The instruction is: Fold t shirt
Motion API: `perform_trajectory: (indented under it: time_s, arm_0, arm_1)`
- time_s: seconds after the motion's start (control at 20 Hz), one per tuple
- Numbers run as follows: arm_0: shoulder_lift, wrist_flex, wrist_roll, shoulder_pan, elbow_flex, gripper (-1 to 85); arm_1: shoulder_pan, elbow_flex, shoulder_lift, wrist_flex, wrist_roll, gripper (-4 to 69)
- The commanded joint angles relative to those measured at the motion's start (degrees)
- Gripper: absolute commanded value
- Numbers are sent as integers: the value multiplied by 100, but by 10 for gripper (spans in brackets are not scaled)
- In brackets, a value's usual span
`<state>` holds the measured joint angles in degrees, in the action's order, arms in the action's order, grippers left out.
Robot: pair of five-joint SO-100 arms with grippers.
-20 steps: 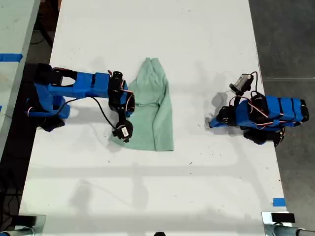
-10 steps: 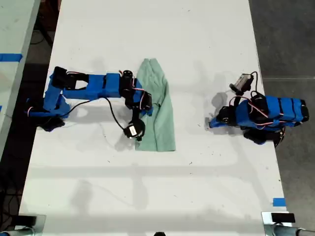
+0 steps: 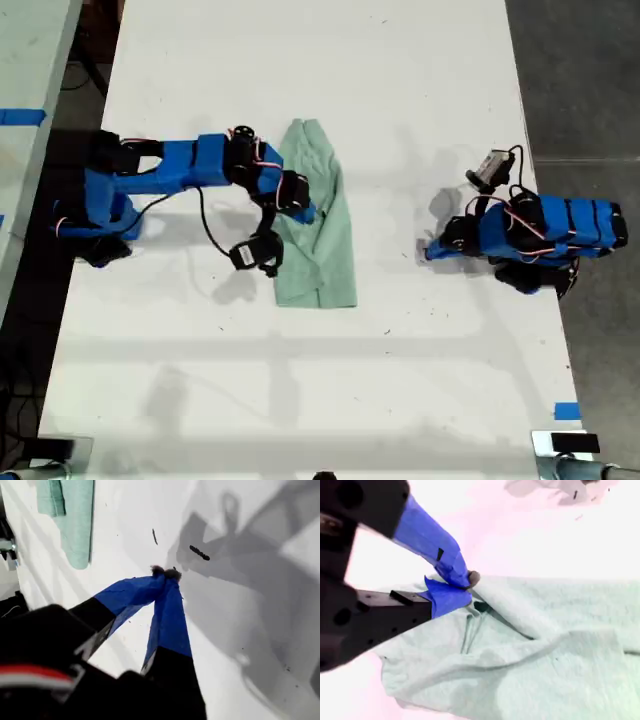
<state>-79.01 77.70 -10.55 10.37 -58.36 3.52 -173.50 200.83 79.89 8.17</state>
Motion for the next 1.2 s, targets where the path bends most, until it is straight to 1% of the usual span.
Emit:
perform_trajectory:
  time_s: [0.0, 0.05, 0.1, 0.15, 0.25, 0.3, 0.35, 0.4, 0.5, 0.55, 0.7, 1.15]
  arm_0:
    - [-1749, 352, -123, 211, -422, -2]
    - [-2417, 325, -105, 220, -1081, -2]
    - [-3243, 79, 44, 229, -2118, -2]
    - [-4351, -475, 431, 158, -3665, -2]
    - [-7066, -2637, 896, -185, -7365, -2]
    - [-8235, -3349, 993, -193, -8886, -2]
    - [-9272, -3709, 976, -53, -10134, -2]
    - [-10239, -3823, 738, 97, -11101, -3]
    - [-11997, -3270, 308, 501, -12437, -3]
    - [-12771, -2804, 299, 422, -12595, -3]
    - [-12762, -2698, 387, 316, -12560, -2]
    - [-12762, -2628, 554, 369, -12586, -2]
  arm_1:
    - [-53, -70, 26, -193, -123, -25]
    - [-53, -70, 26, -193, -123, -25]
    - [-53, -70, 26, -193, -132, -25]
    - [-53, -62, 26, -185, -158, -25]
    - [-18, 18, 26, -79, -343, -25]
    - [18, 26, 26, -79, -404, -25]
    - [62, 26, 26, -79, -448, -25]
    - [114, 18, 26, -79, -483, -25]
    - [149, 9, 26, -79, -519, -25]
    - [158, 9, 26, -79, -519, -25]
    - [167, -9, 26, -79, -483, -25]
    - [176, 18, 26, -53, -475, -25]
